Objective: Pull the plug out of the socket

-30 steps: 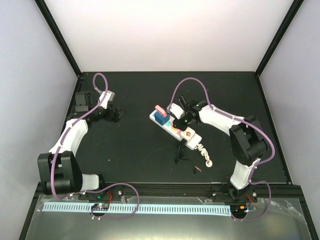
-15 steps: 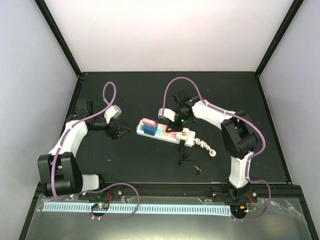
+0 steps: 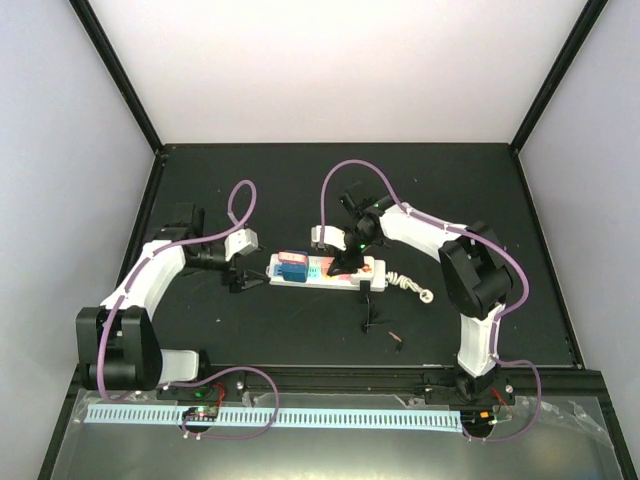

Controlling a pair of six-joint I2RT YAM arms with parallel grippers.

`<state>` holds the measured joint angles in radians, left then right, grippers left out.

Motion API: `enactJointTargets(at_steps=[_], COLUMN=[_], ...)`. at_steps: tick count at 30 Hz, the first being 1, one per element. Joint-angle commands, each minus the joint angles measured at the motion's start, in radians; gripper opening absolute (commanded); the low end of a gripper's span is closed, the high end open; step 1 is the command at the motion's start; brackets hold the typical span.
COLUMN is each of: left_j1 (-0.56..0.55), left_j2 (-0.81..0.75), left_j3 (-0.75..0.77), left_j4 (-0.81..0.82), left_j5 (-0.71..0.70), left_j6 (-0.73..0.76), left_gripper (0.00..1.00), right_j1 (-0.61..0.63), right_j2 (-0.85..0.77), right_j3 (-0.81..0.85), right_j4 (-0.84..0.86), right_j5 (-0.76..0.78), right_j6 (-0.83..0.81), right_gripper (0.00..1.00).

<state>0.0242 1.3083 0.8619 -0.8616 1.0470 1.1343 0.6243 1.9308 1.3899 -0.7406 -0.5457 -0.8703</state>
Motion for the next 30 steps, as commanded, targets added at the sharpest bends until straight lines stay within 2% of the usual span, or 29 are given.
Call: enactJointTargets(at_steps=[1, 4, 10, 14, 19, 30], left_j1=[-0.021, -0.021, -0.033, -0.044, -0.068, -0.157], left_j2=[-0.021, -0.043, -0.074, -0.110, -0.110, 0.013], left_j3=[0.003, -0.005, -0.013, -0.036, -0.026, 0.004], left_j4=[0.061, 0.091, 0.129, 0.188, 0.188, 0.226], left_j5=[0.002, -0.002, -0.002, -0.023, -0.034, -0.064], left_j6=[0.036, 0.021, -0.020, -0.043, 0.029, 0.087], left_gripper=[0.91, 0.91, 0.88, 0.87, 0.86, 0.73], right_j1=[0.006, 0.005, 0.005, 0.010, 0.022, 0.065], right_j2=[-0.049, -0.092, -0.149, -0.181, -0.206, -0.185], right_j3=[-0.037, -0.078, -0.117, -0.175, -0.251, -0.402], right_j4=[0.091, 0.170, 0.300, 0.443, 0.627, 0.931], right_j5=[-0.050, -0.063, -0.171, -0.243, -0.269, -0.184], right_j6=[0.005, 0.034, 0.128, 0.220, 0.348, 0.460], right_gripper=[0.71, 0.82, 0.93, 0.96, 1.00, 1.00])
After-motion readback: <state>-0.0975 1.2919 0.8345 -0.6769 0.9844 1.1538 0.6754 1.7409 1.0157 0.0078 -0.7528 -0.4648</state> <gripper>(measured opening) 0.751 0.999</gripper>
